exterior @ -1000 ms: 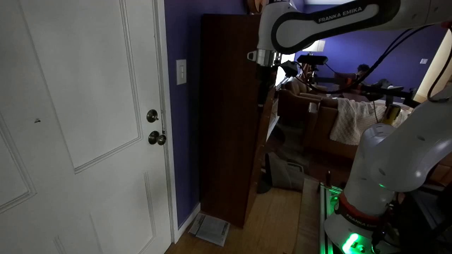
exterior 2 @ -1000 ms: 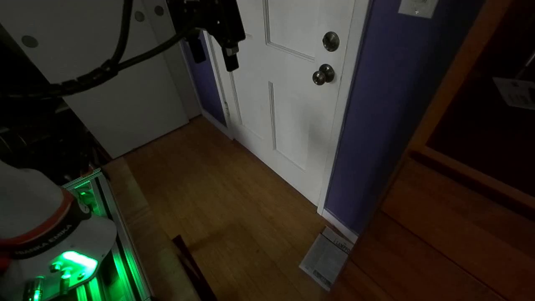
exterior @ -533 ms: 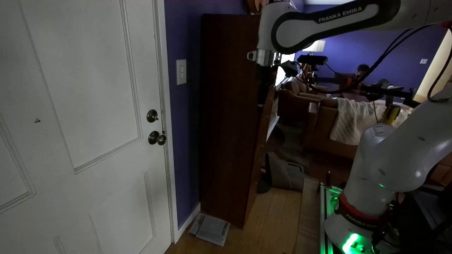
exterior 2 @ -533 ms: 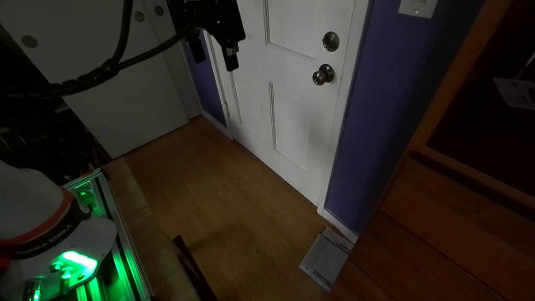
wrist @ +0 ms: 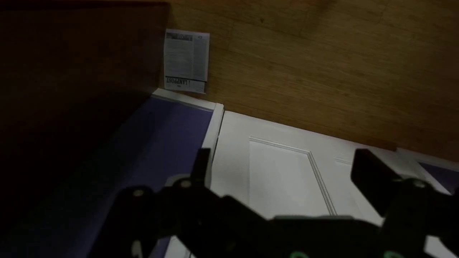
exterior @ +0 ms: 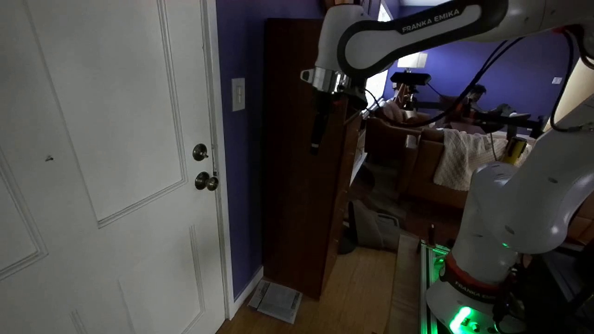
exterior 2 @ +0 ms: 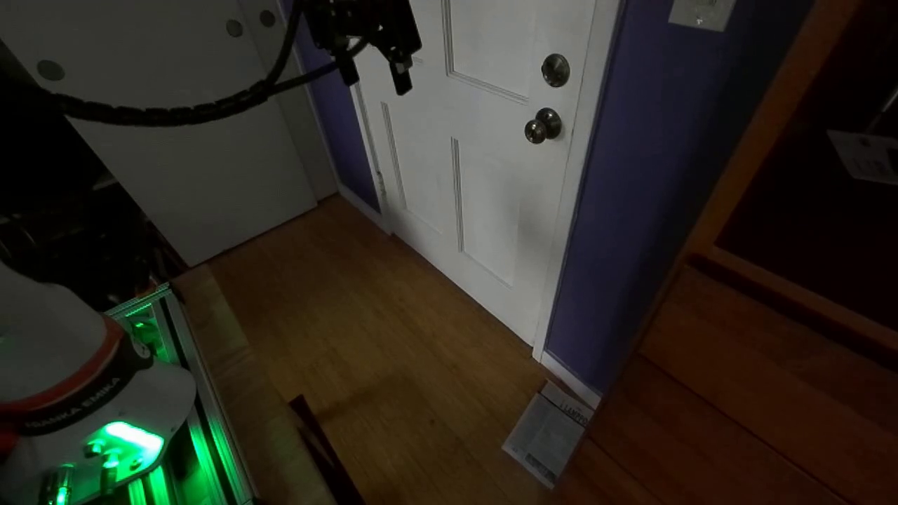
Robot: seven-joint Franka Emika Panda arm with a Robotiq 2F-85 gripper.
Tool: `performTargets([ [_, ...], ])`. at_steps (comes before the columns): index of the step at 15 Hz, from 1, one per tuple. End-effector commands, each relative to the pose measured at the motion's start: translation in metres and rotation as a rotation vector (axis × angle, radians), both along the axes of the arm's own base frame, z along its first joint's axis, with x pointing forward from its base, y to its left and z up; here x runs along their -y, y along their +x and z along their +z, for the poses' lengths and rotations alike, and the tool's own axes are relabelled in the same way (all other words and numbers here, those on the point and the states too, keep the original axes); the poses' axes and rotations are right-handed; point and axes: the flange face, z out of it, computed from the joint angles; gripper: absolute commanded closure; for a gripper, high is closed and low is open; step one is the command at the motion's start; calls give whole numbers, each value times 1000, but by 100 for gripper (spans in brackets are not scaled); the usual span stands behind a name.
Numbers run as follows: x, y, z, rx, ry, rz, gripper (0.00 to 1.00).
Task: Turn the lock knob on top of the door knob clockwise once
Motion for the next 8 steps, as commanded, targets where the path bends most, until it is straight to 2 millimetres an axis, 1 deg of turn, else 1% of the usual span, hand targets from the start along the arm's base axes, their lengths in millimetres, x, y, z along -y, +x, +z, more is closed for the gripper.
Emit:
performTargets([
  [1, -22, 40, -29, 17, 41, -44, 0],
  [4, -28, 67, -55, 39, 48, -71, 0],
  [8, -26, 100, -86, 66, 89, -82, 0],
])
